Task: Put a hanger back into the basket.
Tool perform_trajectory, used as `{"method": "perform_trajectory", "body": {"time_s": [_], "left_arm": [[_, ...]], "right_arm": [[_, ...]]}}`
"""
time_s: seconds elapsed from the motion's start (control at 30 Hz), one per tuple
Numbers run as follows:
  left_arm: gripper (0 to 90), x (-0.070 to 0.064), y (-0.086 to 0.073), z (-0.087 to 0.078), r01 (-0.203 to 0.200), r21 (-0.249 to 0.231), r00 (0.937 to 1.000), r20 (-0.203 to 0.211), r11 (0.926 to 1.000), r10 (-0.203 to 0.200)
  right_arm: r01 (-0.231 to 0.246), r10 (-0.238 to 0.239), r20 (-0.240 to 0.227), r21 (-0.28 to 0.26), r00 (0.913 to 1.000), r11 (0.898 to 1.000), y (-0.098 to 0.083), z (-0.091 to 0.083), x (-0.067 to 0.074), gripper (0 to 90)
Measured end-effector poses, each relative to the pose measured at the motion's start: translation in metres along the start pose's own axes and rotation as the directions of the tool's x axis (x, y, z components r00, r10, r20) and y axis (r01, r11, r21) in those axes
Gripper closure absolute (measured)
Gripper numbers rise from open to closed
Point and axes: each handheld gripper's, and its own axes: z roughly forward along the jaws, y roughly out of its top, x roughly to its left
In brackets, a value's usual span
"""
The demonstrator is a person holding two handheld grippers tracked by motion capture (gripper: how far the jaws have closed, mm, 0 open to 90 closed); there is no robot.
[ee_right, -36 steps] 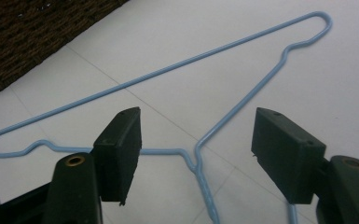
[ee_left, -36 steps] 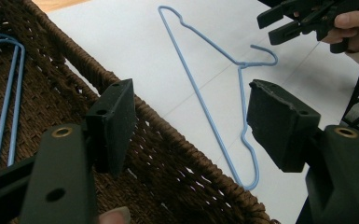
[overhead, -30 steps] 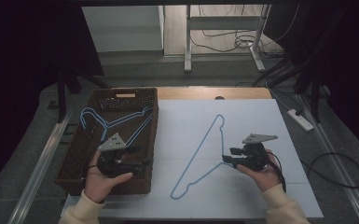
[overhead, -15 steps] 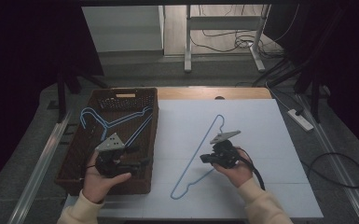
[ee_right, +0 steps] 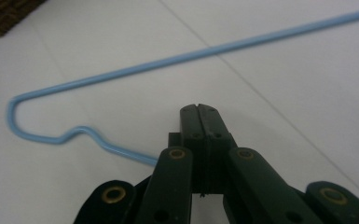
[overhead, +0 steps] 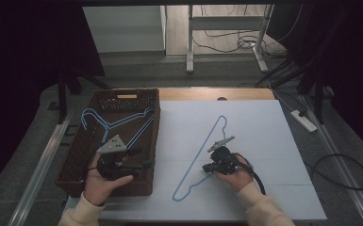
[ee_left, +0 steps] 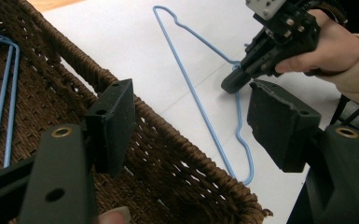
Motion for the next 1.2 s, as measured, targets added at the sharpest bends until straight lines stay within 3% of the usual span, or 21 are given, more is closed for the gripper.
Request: {"method": "perform_trajectory", "body": {"time_s": [0.2, 0.27, 0.43, 0.7, 0.97, 1.2], "left_arm": [[33.1, 0.000, 0.000, 0.001, 0.001, 0.003, 1.0000, 0.005, 1.0000, -0.001], [33.1, 0.000, 0.000, 0.001, 0.000, 0.004, 1.0000, 0.006, 1.0000, 0.000], [33.1, -0.001, 0.000, 0.002, 0.001, 0.005, 1.0000, 0.007, 1.0000, -0.001], [33.1, 0.000, 0.000, 0.001, 0.003, 0.004, 0.9999, 0.010, 1.0000, -0.003], [33.0, 0.000, 0.000, 0.001, 0.004, 0.001, 0.9999, 0.014, 1.0000, -0.004], [33.1, -0.001, 0.001, 0.001, 0.003, 0.002, 0.9999, 0.014, 1.0000, -0.003]], "right_arm": [[-0.022, 0.022, 0.020, 0.001, 0.9996, 1.000, -0.003, -0.004, -0.011, 90.0], [-0.016, 0.016, -0.014, -0.001, 0.9998, 1.000, -0.003, -0.003, -0.006, 90.0], [0.018, -0.017, -0.029, 0.028, 0.9994, 0.999, -0.003, 0.003, 0.005, 90.0], [0.008, -0.007, -0.037, 0.038, 0.9993, 0.999, -0.009, 0.002, 0.007, 90.0], [0.013, -0.009, -0.048, 0.078, 0.9988, 0.997, -0.032, -0.016, 0.009, 90.0], [-0.001, 0.004, -0.035, 0.109, 0.9994, 0.994, -0.047, -0.031, 0.003, 90.0]]}}
